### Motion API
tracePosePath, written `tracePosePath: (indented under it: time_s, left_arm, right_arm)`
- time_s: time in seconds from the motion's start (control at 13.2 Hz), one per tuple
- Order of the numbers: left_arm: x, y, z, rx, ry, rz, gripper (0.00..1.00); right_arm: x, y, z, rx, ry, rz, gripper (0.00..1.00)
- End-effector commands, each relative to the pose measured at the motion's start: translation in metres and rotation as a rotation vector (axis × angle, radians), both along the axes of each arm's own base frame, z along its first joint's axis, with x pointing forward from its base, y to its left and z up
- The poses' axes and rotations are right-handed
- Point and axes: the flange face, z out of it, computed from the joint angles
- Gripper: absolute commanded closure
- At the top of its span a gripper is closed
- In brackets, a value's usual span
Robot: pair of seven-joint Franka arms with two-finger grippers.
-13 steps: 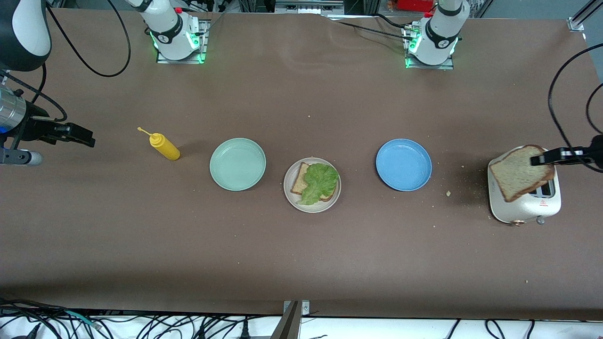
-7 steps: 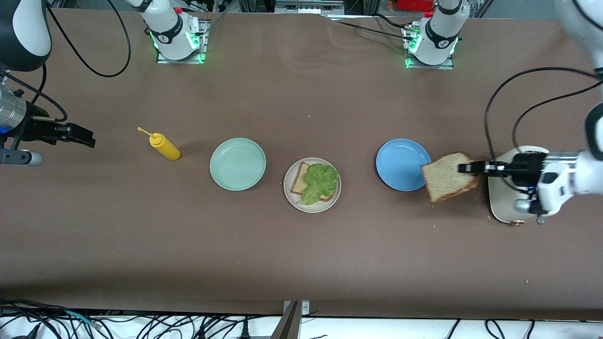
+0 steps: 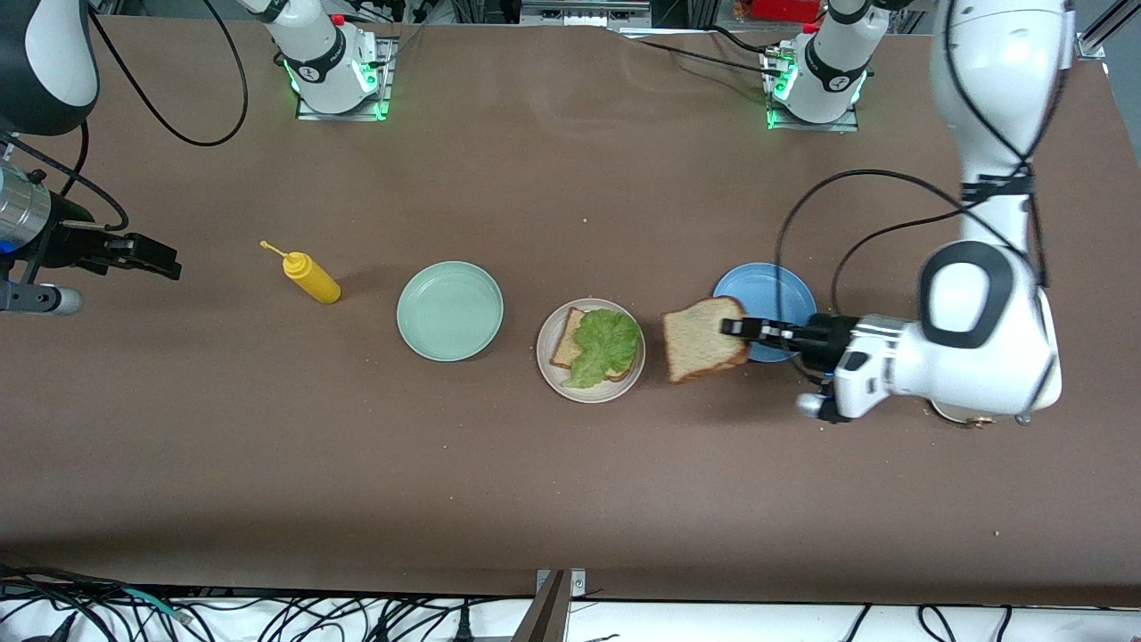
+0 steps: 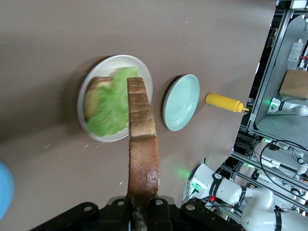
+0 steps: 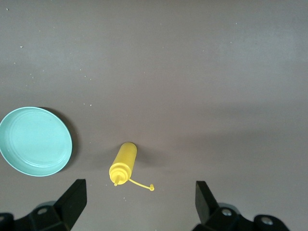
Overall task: Make sandwich in beige plate with both arms
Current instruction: 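Carry the bread slice over the lettuce on the beige plate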
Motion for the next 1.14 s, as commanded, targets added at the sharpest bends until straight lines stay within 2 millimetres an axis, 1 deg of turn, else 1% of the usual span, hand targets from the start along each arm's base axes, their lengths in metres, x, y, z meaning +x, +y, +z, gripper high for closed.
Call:
tracePosePath:
  time_s: [0.0, 0.15, 0.23, 0.3, 0.38, 0.53, 0.61, 0.76, 0.91, 1.06]
  left_arm:
    - [-0.008, -0.054, -0.012, -0.019, -0.018, -0.012, 1.00]
    - [-0.022, -0.097, -0.032, 0.012, -0.030, -0.038, 1.00]
    - [-0.028, -0.112, -0.039, 0.018, -0.041, -0.032, 1.00]
    - [-0.034, -0.120, -0.046, 0.026, -0.036, -0.033, 1.00]
    - [-0.038, -0.123, -0.053, 0.030, -0.025, -0.038, 1.00]
    - [-0.040, -0.123, -0.071, 0.040, -0.004, -0.038, 1.00]
    - [-0.041, -0.125, -0.075, 0.040, 0.002, -0.039, 1.00]
    - [-0.044, -0.131, -0.090, 0.015, 0.035, -0.030, 1.00]
    - [-0.044, -0.135, -0.098, -0.016, 0.051, 0.000, 1.00]
    - [-0.043, -0.133, -0.113, -0.052, 0.047, 0.002, 1.00]
  right_arm:
    - [0.003, 0.001, 0.005, 0.010, -0.008, -0.001, 0.00]
    - [0.003, 0.001, 0.005, 0.010, -0.008, -0.003, 0.00]
    - [0.003, 0.001, 0.005, 0.010, -0.008, -0.004, 0.00]
    - [0.003, 0.001, 0.005, 0.010, -0.008, -0.001, 0.00]
    - [0.003, 0.001, 0.005, 0.009, -0.008, -0.006, 0.00]
    - [0.003, 0.001, 0.005, 0.010, -0.008, -0.004, 0.00]
    - [0.003, 0.002, 0.005, 0.010, -0.008, -0.003, 0.00]
    - [0.003, 0.001, 0.005, 0.009, -0.008, -0.006, 0.00]
    - [0.003, 0.001, 0.005, 0.009, -0.008, -0.006, 0.00]
    - [0.003, 0.003, 0.005, 0.011, -0.008, 0.000, 0.00]
